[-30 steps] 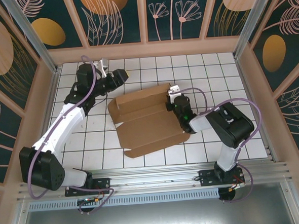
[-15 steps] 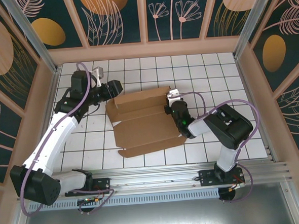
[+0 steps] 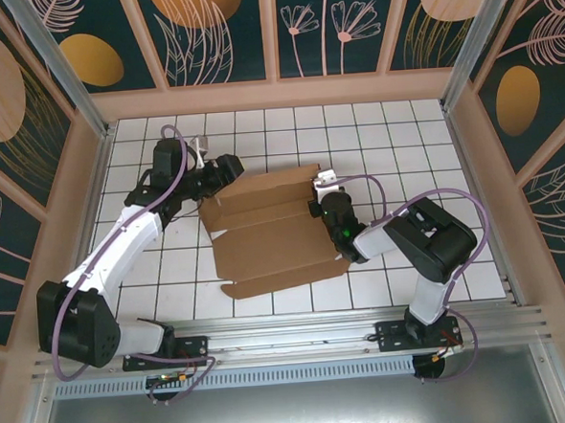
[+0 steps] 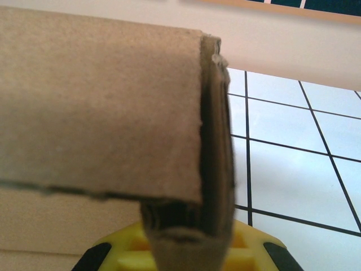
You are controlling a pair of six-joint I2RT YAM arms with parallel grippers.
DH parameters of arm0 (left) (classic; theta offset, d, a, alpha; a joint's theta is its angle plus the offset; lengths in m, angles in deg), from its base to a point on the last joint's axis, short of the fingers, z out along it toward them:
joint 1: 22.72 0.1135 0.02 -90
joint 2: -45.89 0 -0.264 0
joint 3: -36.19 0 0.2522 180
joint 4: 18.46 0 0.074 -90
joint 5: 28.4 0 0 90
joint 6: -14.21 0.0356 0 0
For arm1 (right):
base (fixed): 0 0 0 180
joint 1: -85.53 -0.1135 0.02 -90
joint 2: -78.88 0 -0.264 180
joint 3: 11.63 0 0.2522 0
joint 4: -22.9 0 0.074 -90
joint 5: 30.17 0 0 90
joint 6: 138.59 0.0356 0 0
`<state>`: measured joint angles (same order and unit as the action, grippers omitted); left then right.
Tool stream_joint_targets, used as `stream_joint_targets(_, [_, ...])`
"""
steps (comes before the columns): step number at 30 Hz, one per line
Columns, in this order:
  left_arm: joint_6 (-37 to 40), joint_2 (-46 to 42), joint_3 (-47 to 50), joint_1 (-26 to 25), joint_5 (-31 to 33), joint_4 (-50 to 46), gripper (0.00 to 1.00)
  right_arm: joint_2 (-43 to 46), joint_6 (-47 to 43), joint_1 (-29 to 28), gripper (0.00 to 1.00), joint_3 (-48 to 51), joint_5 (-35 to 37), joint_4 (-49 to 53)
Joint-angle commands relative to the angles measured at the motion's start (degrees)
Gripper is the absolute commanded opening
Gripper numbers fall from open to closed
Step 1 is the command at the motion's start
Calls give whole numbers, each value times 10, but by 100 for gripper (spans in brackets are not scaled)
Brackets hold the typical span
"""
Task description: Fold the paper box
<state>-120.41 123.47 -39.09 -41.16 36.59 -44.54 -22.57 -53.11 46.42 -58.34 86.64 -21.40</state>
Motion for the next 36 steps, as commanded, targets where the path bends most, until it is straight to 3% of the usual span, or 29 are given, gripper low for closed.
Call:
stream_joint_targets(1, [36, 19, -37, -1, 38, -41, 68, -14, -9, -6, 0, -5, 16, 20])
stream_joint_targets(10, [72, -2, -37, 1, 71, -128, 66, -12, -13, -6, 0, -8, 18, 31])
stream_joint_targets(23, [75, 14, 10, 12, 100, -98, 67, -13, -8, -8, 0, 2, 18, 28])
stream_joint_targets(36, [102, -12, -6, 14, 121, -179, 68, -10, -8, -8, 0, -2, 33, 38])
